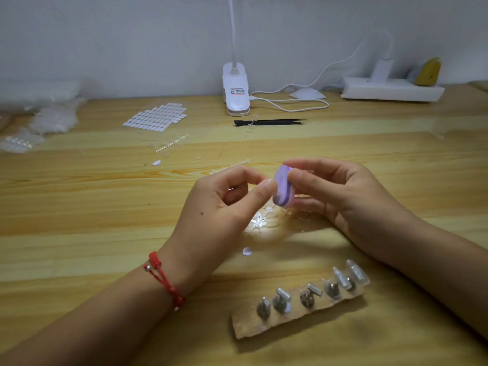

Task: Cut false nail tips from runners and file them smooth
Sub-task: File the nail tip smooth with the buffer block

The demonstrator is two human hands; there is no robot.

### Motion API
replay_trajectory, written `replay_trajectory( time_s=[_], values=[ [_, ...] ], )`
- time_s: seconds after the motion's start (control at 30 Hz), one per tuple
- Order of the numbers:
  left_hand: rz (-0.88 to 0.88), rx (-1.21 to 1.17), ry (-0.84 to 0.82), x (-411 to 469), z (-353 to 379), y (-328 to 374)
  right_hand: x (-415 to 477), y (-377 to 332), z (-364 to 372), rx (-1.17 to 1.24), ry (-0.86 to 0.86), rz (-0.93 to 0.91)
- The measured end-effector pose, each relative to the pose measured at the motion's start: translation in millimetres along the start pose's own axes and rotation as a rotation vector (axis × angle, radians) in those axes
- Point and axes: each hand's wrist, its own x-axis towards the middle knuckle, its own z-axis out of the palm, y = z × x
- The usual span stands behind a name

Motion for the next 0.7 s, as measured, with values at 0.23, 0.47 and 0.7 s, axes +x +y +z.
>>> replay_trajectory(
  time_s=[0.23,0.47,0.7],
  values=[
    [0.003,0.009,0.011,-0.4,-0.2,0.6,-0.8,0.9,-1.6,-0.038,-0.024,0.003],
    [0.012,0.023,0.033,-0.1,-0.1,0.6,-0.3,-0.1,-1.9,-0.022,-0.044,0.013],
    [0.009,0.034,0.113,1.0,-1.9,-0.6,-5.2,-5.4,-2.4,-0.124,-0.138,0.055]
  ],
)
